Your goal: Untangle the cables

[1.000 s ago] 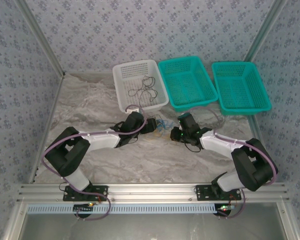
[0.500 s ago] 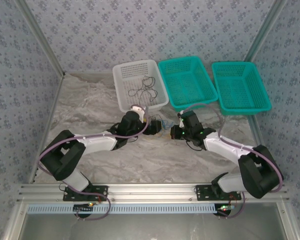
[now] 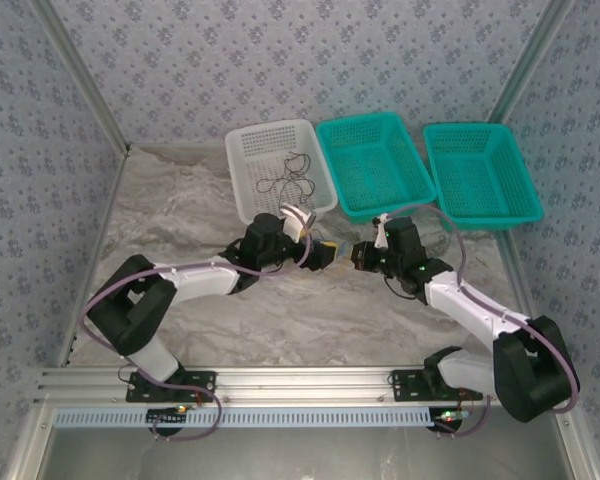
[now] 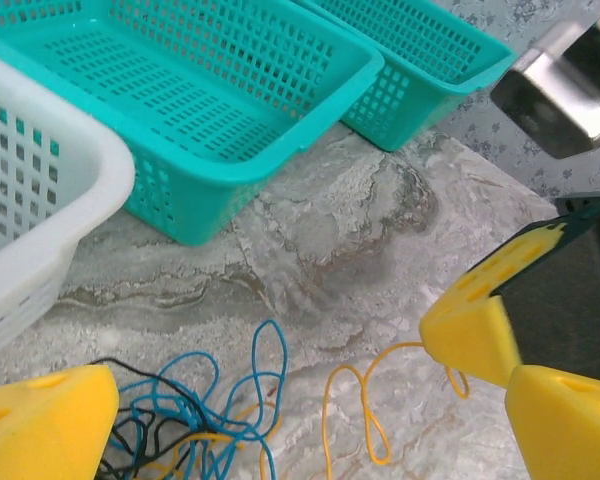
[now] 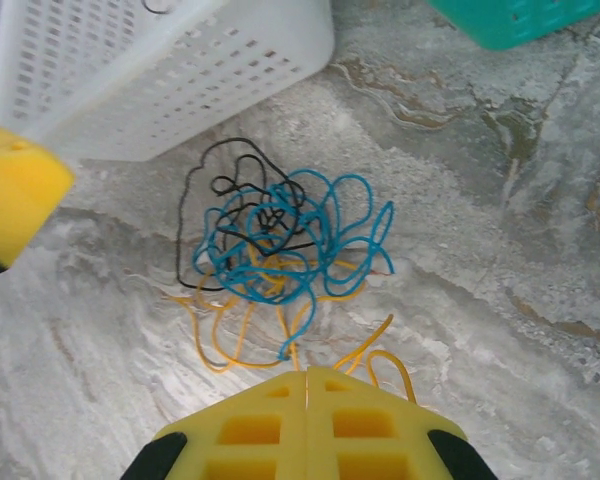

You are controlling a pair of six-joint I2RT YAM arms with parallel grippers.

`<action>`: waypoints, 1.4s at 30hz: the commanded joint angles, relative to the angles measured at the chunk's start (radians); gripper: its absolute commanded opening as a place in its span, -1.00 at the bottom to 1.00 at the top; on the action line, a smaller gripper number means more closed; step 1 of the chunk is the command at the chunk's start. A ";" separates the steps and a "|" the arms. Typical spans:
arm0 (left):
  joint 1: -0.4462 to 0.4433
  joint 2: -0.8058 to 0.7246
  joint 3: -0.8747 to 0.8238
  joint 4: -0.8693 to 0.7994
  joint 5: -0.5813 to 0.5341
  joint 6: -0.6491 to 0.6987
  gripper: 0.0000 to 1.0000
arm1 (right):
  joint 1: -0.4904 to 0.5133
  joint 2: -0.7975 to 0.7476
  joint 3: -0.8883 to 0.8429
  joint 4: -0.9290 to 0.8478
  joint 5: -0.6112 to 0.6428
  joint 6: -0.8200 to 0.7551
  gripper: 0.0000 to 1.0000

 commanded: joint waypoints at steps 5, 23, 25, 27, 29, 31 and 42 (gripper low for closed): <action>-0.020 0.042 0.032 0.155 0.052 0.087 0.99 | -0.050 -0.106 -0.009 0.116 -0.114 0.101 -1.00; -0.106 0.203 0.203 0.173 -0.006 0.301 0.98 | -0.066 -0.162 0.024 0.209 -0.204 0.160 -1.00; -0.110 0.226 0.226 0.180 0.002 0.302 0.94 | -0.063 -0.158 0.022 0.218 -0.208 0.161 -1.00; -0.112 0.253 0.247 0.180 0.026 0.298 0.85 | -0.059 -0.156 0.023 0.231 -0.211 0.166 -1.00; -0.113 0.278 0.260 0.181 0.042 0.289 0.73 | -0.058 -0.156 0.024 0.245 -0.217 0.168 -1.00; -0.112 0.300 0.267 0.191 0.050 0.276 0.60 | -0.058 -0.159 0.033 0.250 -0.221 0.169 -1.00; -0.112 0.356 0.208 0.243 0.020 0.202 -0.17 | -0.096 -0.263 0.071 0.215 -0.157 0.156 -1.00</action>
